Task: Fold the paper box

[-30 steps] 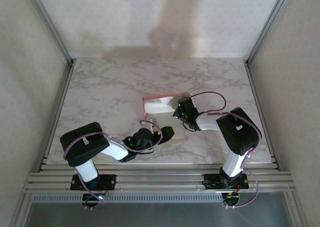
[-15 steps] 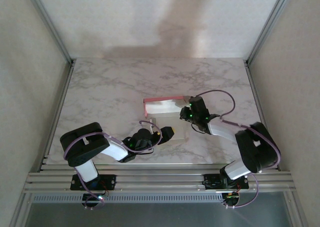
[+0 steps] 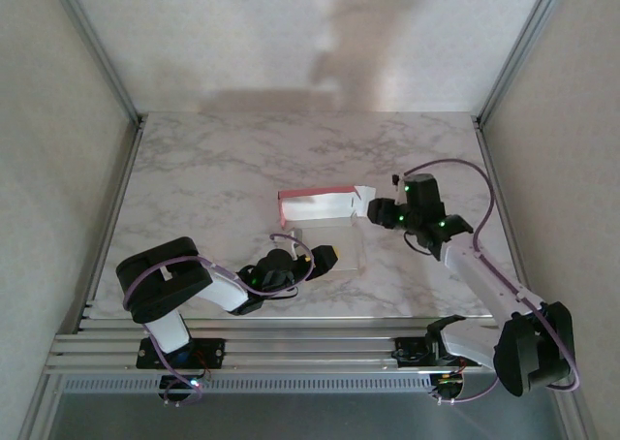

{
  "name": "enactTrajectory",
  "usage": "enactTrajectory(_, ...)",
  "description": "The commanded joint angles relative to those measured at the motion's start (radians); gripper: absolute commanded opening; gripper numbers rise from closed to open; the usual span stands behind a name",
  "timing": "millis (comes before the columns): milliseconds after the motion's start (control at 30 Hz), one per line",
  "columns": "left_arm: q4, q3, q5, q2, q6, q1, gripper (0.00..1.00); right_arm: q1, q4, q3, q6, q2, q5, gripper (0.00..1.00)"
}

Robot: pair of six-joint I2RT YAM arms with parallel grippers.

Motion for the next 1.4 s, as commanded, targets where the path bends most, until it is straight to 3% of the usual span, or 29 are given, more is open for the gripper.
enactTrajectory(0, -0.100, -0.004, -0.013, 0.000, 0.012, -0.002, 1.00, -0.051, -0.120, 0.089, -0.123, 0.060, -0.112, 0.58)
enactTrajectory(233, -0.123, -0.003, -0.014, -0.016, 0.026, -0.002, 1.00, -0.097, -0.198, 0.260, -0.276, 0.240, -0.216, 0.60)
enactTrajectory(733, -0.159, 0.013, -0.020, -0.019, 0.037, -0.002, 0.99, -0.092, -0.243, 0.438, -0.415, 0.481, -0.234, 0.52)
enactTrajectory(1100, -0.162, 0.022, -0.016, -0.013, 0.039, 0.001, 1.00, -0.047, -0.224, 0.415, -0.417, 0.474, -0.169, 0.31)
enactTrajectory(1367, -0.146, 0.015, -0.014, -0.012, 0.030, 0.000, 1.00, 0.005, -0.228, 0.392, -0.422, 0.457, -0.037, 0.16)
